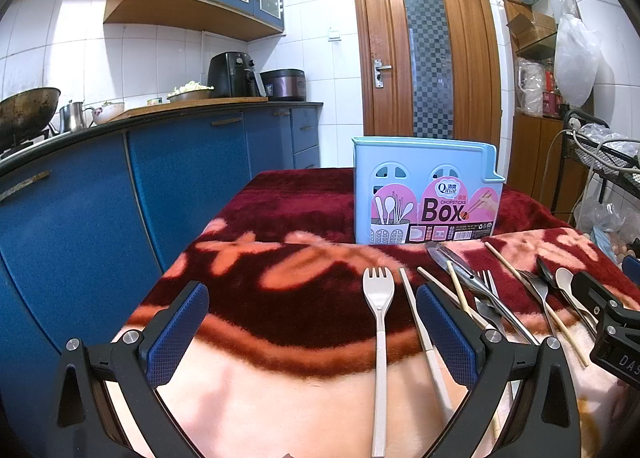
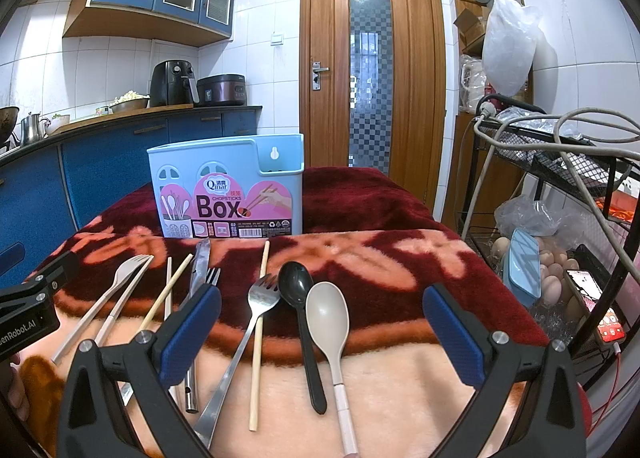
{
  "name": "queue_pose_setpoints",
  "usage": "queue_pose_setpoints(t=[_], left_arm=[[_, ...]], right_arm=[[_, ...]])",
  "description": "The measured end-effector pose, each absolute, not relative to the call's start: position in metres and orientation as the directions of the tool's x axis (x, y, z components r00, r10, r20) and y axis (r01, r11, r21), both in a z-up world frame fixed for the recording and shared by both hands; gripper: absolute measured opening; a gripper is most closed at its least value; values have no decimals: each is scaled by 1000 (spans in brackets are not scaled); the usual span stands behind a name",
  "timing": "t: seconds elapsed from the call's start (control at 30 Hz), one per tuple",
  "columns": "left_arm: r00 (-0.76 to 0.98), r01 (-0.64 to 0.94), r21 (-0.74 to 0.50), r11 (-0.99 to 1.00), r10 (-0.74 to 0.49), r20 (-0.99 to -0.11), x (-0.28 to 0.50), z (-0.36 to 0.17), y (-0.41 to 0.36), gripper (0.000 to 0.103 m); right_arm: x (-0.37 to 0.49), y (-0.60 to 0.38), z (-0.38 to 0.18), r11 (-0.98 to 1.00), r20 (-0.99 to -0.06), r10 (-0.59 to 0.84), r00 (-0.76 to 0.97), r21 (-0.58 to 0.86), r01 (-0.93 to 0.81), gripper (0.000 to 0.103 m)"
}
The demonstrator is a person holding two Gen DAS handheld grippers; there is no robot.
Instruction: Organize utensils
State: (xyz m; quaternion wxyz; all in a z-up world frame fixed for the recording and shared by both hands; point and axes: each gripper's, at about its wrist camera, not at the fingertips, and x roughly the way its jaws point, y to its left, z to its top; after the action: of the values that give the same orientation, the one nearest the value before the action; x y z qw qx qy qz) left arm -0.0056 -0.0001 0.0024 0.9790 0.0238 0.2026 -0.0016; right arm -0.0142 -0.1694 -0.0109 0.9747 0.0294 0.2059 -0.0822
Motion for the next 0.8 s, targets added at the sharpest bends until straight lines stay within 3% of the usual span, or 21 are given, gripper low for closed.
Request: queue_pose_setpoints(t=[0.8], left_arm=[[918, 14, 48, 999, 6, -395, -5, 2, 0, 103]], right_arm=[[-13, -170, -12, 985, -409, -144, 901, 27, 169, 103]])
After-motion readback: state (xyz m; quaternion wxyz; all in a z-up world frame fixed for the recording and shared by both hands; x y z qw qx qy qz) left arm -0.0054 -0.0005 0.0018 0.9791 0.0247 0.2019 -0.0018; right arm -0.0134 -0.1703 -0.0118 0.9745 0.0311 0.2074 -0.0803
